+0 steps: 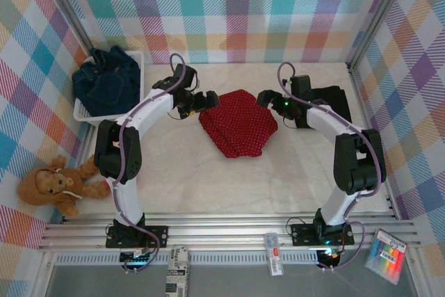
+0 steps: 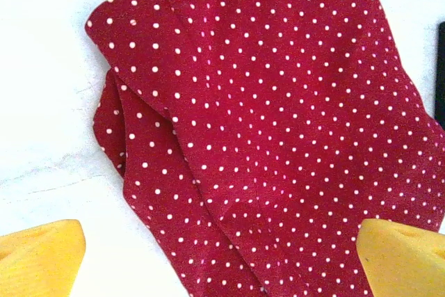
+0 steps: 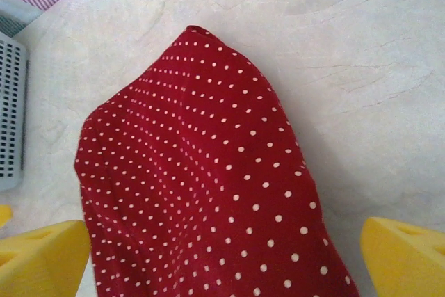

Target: Fold and stack the skirts

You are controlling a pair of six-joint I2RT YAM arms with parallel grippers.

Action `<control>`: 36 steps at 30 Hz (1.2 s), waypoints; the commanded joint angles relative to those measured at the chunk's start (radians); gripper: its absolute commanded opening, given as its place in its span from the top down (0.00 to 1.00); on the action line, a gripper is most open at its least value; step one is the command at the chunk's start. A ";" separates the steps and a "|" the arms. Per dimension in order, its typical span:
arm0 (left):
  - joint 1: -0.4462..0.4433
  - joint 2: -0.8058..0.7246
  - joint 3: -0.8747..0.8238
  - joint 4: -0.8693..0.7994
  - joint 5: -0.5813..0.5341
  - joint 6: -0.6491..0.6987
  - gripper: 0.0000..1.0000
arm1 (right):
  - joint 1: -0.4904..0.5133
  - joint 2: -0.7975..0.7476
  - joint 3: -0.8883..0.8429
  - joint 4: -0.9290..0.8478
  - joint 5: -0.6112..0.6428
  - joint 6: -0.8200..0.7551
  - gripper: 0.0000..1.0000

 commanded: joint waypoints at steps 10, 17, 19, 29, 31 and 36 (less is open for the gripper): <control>0.006 0.038 -0.136 0.141 0.133 -0.153 0.06 | -0.005 0.140 0.019 -0.024 -0.074 -0.109 0.22; 0.003 0.036 -0.265 0.244 0.174 -0.257 0.22 | -0.005 0.114 0.005 -0.020 -0.079 -0.132 0.65; 0.003 0.036 -0.284 0.255 0.173 -0.269 0.22 | -0.005 0.088 0.007 -0.008 -0.107 -0.140 0.83; 0.045 -0.016 -0.183 0.191 0.132 -0.216 0.04 | -0.003 0.015 0.317 -0.211 -0.118 -0.371 1.00; 0.072 -0.034 -0.160 0.188 0.129 -0.211 0.02 | -0.003 0.063 0.489 -0.313 -0.053 -0.427 1.00; 0.146 -0.076 -0.143 0.169 0.144 -0.199 0.00 | 0.001 0.180 0.885 -0.498 0.083 -0.466 1.00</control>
